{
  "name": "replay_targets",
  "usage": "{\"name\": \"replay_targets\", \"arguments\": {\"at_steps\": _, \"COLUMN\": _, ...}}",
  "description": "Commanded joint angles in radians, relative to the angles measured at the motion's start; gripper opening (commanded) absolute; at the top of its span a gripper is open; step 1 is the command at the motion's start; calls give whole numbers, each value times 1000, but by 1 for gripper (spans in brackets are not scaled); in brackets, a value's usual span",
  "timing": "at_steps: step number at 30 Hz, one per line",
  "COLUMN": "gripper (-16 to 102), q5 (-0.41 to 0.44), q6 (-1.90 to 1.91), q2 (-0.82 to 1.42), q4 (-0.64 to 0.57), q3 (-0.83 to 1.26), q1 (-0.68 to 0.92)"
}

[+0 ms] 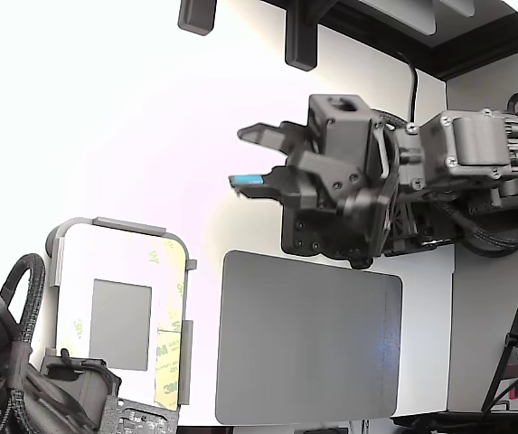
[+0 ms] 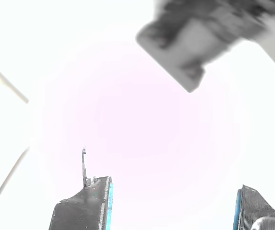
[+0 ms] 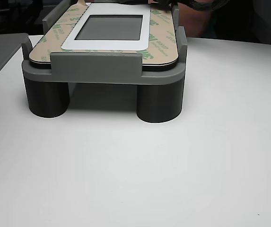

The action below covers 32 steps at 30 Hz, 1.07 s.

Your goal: Peel off protective film from adhesive tape.

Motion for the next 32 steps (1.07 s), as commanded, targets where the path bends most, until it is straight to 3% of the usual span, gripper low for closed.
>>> {"name": "replay_targets", "arguments": {"at_steps": 1, "gripper": 100, "q5": 100, "q6": 558, "q2": 80, "q4": 167, "q3": -49, "q1": -32}}
{"name": "replay_targets", "arguments": {"at_steps": 10, "gripper": 100, "q5": 31, "q6": 620, "q2": 117, "q4": 262, "q3": 12, "q1": -133}}
{"name": "replay_targets", "arguments": {"at_steps": 16, "gripper": 100, "q5": 20, "q6": 634, "q2": 123, "q4": 256, "q3": 86, "q1": -167}}
{"name": "replay_targets", "arguments": {"at_steps": 20, "gripper": 100, "q5": -41, "q6": 594, "q2": 123, "q4": 253, "q3": 84, "q1": -166}}
{"name": "replay_targets", "arguments": {"at_steps": 32, "gripper": 100, "q5": -40, "q6": 594, "q2": 123, "q4": 253, "q3": 84, "q1": -166}}
